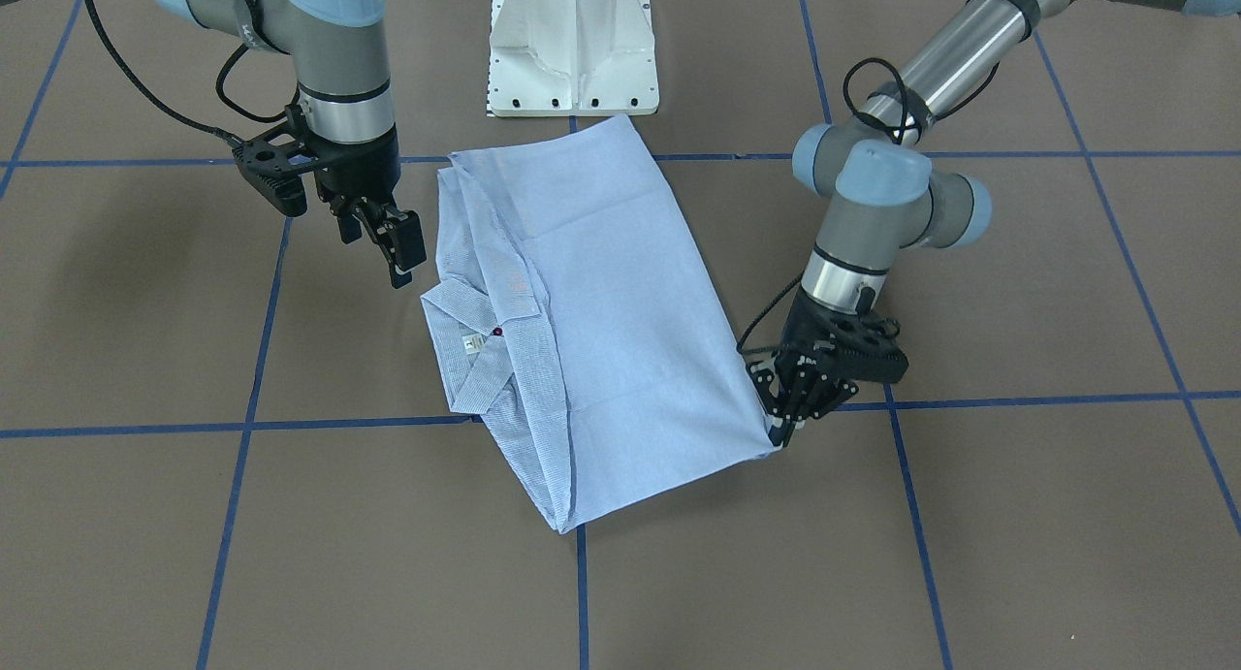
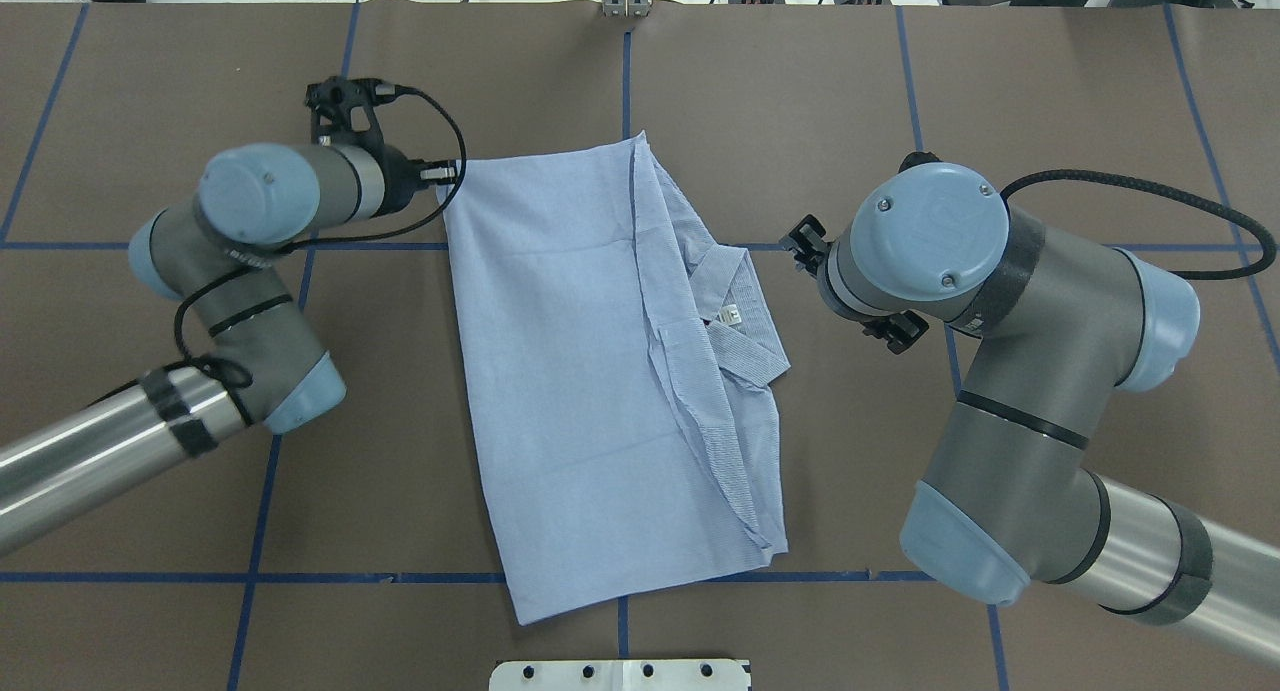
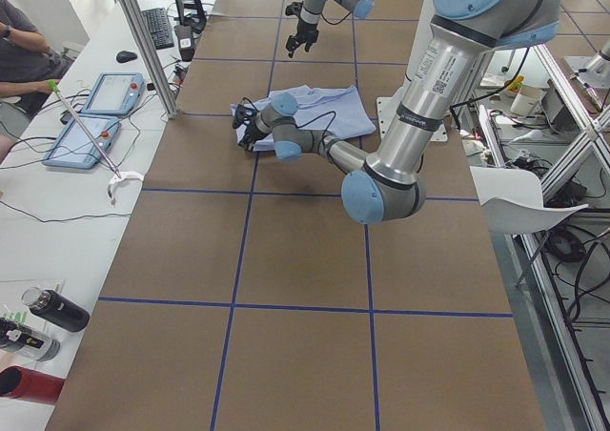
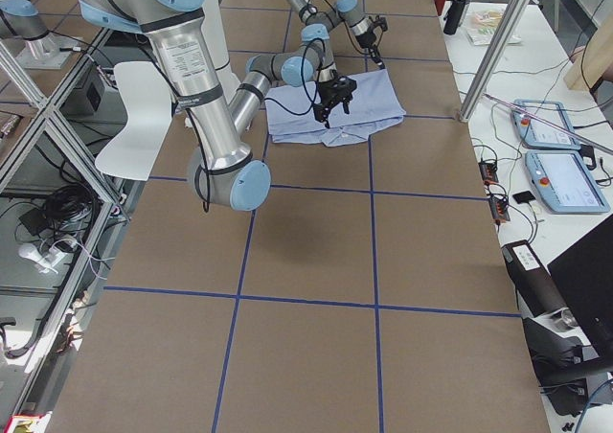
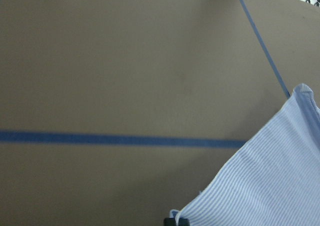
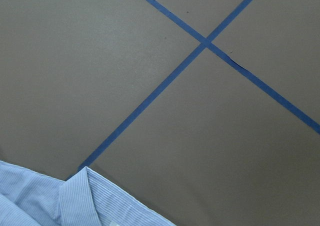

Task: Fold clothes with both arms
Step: 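Rotate the shirt with both grippers until it lies straight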

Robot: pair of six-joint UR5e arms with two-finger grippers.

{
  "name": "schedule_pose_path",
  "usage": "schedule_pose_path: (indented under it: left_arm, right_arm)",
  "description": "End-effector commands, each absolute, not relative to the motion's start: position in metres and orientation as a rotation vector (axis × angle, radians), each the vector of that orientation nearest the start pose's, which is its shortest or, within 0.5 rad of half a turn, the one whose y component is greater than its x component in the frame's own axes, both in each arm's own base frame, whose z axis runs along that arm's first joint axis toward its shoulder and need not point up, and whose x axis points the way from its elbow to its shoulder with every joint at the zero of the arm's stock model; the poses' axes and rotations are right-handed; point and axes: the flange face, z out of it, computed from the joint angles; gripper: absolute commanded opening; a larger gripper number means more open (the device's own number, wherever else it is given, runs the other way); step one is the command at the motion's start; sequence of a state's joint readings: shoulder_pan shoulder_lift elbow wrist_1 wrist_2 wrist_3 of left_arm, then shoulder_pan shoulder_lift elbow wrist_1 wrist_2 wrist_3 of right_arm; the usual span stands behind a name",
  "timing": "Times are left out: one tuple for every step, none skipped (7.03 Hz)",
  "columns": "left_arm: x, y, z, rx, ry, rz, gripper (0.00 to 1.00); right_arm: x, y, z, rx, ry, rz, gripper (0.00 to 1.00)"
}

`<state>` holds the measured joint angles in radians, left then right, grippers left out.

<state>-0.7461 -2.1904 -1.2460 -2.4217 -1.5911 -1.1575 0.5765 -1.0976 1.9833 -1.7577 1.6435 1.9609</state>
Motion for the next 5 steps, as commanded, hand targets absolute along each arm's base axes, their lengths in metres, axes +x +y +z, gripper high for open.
schedule_pose_path:
  left_arm:
    - [0.47, -0.673, 0.33, 0.599, 0.918, -0.309, 0.34]
    - [0.469, -0.672, 0.327, 0.601, 0.924, -0.305, 0.46]
    - [0.46, -0.671, 0.316, 0.573, 0.97, -0.28, 0.49]
    - [0.425, -0.661, 0.301, 0.515, 1.068, -0.229, 0.58]
    - [0.388, -0.615, 0.323, 0.483, 1.124, -0.18, 0.58]
  right_arm:
    - [-0.428, -0.424, 0.248, -0.006, -0.731, 0.897, 1.0]
    - [-0.443, -0.426, 0.247, -0.007, -0.79, 0.884, 1.0]
    - [-0.464, -0.419, 0.252, -0.014, -0.821, 0.853, 1.0]
    - [-0.481, -0.407, 0.252, -0.019, -0.836, 0.811, 1.0]
    - [-0.504, -0.388, 0.244, -0.026, -0.843, 0.757, 1.0]
